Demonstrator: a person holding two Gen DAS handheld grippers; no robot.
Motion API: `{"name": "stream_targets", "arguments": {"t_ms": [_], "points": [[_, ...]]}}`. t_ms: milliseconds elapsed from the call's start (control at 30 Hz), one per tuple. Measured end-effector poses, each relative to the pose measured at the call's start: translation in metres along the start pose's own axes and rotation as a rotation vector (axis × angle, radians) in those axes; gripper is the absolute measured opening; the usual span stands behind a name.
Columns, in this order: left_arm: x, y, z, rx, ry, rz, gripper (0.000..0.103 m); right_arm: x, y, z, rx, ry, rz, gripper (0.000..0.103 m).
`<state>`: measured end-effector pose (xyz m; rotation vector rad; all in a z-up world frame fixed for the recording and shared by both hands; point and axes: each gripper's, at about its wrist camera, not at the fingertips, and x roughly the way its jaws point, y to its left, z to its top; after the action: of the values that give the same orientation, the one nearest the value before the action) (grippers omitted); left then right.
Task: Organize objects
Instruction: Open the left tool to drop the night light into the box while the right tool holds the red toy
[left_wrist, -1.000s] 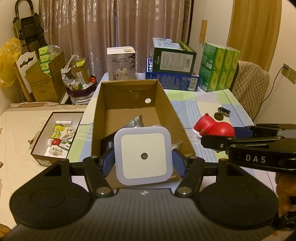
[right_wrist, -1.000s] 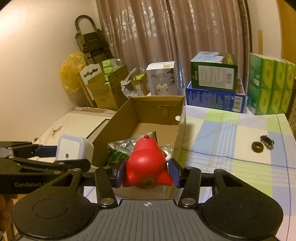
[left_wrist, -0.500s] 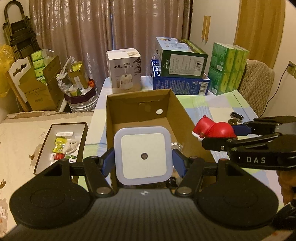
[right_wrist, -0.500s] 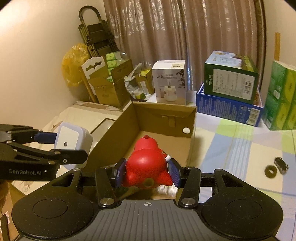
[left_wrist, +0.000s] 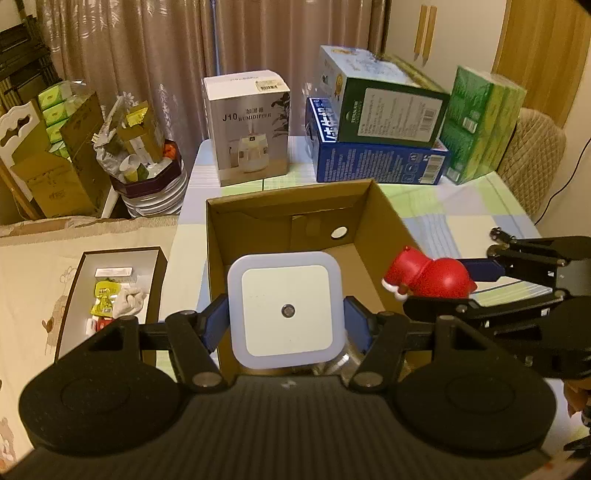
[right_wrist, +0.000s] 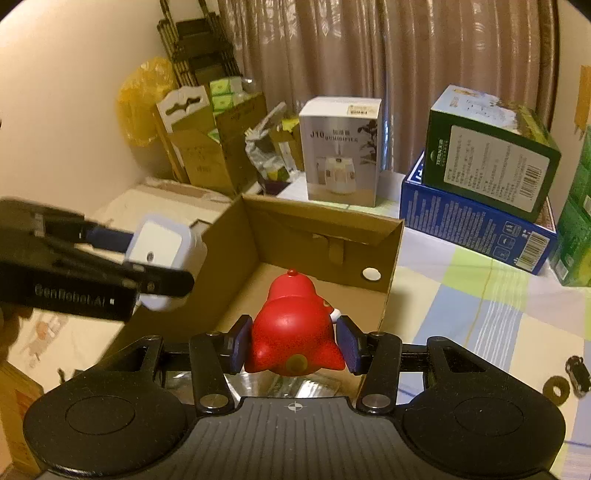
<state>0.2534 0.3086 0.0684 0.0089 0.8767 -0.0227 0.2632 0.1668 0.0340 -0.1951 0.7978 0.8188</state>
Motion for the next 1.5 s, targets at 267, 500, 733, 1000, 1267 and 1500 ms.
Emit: {"name": "stream_targets", "arguments": {"t_ms": [267, 500, 733, 1000, 1267, 1500], "points": [[0.042, 0.001, 0.009, 0.04, 0.054, 0.005, 0.061, 0.03, -0.008, -0.003, -0.05, 0.03, 0.011, 0.046], [0.062, -0.003, 0.014, 0.073, 0.074, 0.007, 0.061, 0.039, -0.014, -0.005, -0.058, 0.037, 0.017, 0.046], [0.075, -0.004, 0.016, 0.083, 0.096, 0.01, 0.061, 0.039, -0.015, -0.003, -0.069, 0.031, 0.015, 0.046], [0.088, -0.004, 0.013, 0.083, 0.118, 0.015, 0.062, 0.043, -0.021, -0.006, -0.061, 0.035, 0.015, 0.046], [0.087, 0.001, 0.013, 0.063, 0.105, 0.032, 0.072, 0.044, -0.024, -0.008, -0.056, 0.035, 0.014, 0.046], [0.074, 0.004, 0.013, 0.064, 0.089, 0.041, 0.072, 0.043, -0.022, -0.006, -0.042, 0.033, 0.019, 0.046]]}}
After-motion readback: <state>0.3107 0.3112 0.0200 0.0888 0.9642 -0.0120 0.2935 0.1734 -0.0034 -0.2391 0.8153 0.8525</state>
